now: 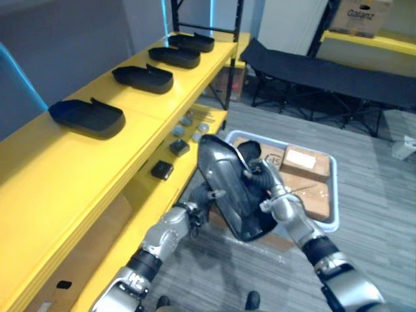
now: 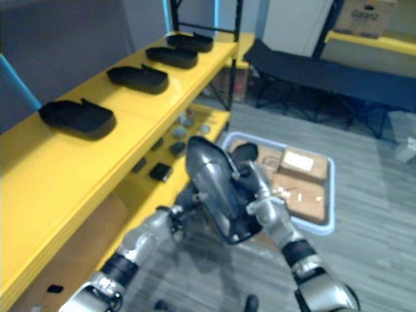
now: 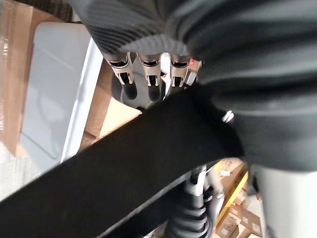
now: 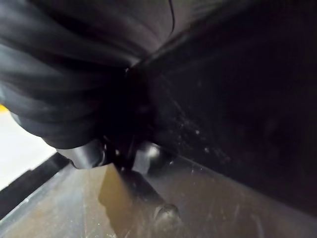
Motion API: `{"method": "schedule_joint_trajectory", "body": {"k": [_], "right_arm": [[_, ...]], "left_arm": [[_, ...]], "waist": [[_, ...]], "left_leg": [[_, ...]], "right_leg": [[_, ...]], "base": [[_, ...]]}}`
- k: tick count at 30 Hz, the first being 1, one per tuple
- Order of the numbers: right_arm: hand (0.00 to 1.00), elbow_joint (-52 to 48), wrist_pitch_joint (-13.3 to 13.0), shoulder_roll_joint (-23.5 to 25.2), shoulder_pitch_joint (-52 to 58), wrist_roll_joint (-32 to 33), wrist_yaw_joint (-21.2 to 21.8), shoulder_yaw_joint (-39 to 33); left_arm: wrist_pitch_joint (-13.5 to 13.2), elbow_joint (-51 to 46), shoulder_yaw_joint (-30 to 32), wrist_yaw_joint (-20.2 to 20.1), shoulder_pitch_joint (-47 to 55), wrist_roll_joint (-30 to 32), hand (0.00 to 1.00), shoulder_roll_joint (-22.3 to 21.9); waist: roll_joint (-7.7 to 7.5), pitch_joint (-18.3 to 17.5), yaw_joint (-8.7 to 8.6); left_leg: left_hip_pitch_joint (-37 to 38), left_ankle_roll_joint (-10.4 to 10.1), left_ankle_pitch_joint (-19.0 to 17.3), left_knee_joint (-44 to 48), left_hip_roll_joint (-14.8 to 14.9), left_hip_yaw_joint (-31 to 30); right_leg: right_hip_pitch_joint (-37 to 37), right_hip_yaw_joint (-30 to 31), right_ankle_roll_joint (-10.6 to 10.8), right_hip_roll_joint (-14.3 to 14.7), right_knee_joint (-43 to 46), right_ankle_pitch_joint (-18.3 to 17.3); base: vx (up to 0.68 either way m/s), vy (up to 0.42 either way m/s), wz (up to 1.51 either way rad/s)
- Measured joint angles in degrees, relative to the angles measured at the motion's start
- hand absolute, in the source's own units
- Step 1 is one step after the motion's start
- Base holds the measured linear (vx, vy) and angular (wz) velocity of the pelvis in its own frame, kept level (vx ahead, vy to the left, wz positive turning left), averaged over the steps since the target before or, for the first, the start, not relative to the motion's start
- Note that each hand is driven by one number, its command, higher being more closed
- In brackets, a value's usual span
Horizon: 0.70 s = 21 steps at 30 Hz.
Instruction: Walk over and take plastic housings, then place them on the shelf
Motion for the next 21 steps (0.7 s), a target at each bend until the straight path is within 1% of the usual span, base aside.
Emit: {"method": "schedule_joint_trajectory", "body": {"k": [3,6,8,13,15,17,20,21], "right_arm": [[1.00,0.4,0.0,0.0,0.0,0.0,-0.8,0.5],[1.00,0.5,0.0,0.3,-0.8,-0.1,-0.8,0.9],[1.00,1.4,0.0,0.3,-1.9,-0.1,-0.8,1.6],[1.00,2.3,0.0,0.8,-2.2,0.0,-1.2,2.8],[1.00,2.8,0.0,0.9,-2.2,0.0,-1.7,3.1],[1.00,2.9,0.0,0.9,-2.1,0.0,-2.1,3.5],[1.00,2.9,0.0,1.4,-2.1,1.1,-2.7,3.6],[1.00,2.9,0.0,1.8,-2.0,1.8,-3.4,3.6]], "left_arm": [[0.0,0.4,-0.6,0.0,0.0,0.4,0.00,0.0],[-0.2,0.7,-2.8,0.0,0.0,0.5,0.00,0.3],[-1.1,1.8,-3.9,0.0,0.0,0.5,0.00,0.4],[-1.9,2.6,-4.8,0.1,0.0,1.6,0.00,0.5],[-3.5,3.8,-6.1,1.1,0.0,2.2,0.00,0.5],[-4.3,3.9,-6.2,1.5,0.1,2.1,0.00,0.5],[-7.7,4.0,-6.3,2.6,0.2,1.4,0.00,0.4],[-9.0,4.0,-6.2,2.7,0.2,-0.2,0.00,0.3]], "waist": [[0.10,0.1,0.27],[0.10,0.1,0.32],[0.09,0.1,0.31],[0.09,0.1,0.39],[0.08,0.1,0.37],[0.06,0.1,0.35],[0.05,0.1,0.35],[0.05,0.1,0.36]], "left_leg": [[-0.1,0.0,0.0,0.0,0.0,-0.1],[-0.2,0.0,0.0,0.0,0.0,-0.2],[-0.3,0.0,0.0,0.0,0.0,-0.2],[-0.5,0.0,0.0,0.0,0.0,-0.2],[-0.6,0.0,0.0,0.0,0.0,-0.2],[-0.6,0.0,0.0,0.0,0.0,-0.2],[-0.6,0.1,0.0,0.0,0.0,-0.2],[-0.6,0.1,0.0,0.0,0.0,-0.2]], "right_leg": [[0.0,-0.1,0.0,0.0,0.1,0.0],[-0.1,-0.2,0.0,0.0,0.1,0.0],[-0.1,-0.1,0.0,0.0,0.1,0.1],[-0.3,-0.2,0.0,0.0,0.1,0.1],[-0.3,-0.2,0.1,0.0,0.1,0.2],[-0.3,-0.2,0.1,0.0,0.1,0.2],[-0.3,-0.1,0.1,0.0,0.1,0.2],[-0.3,-0.1,0.1,0.0,0.1,0.2]], "base": [[0.00,0.000,0.00],[0.00,0.000,0.00],[0.00,0.000,0.00],[0.00,0.000,0.00],[0.00,0.000,0.00],[0.00,0.000,0.00],[0.00,0.000,0.00],[0.00,0.000,0.00]]}}
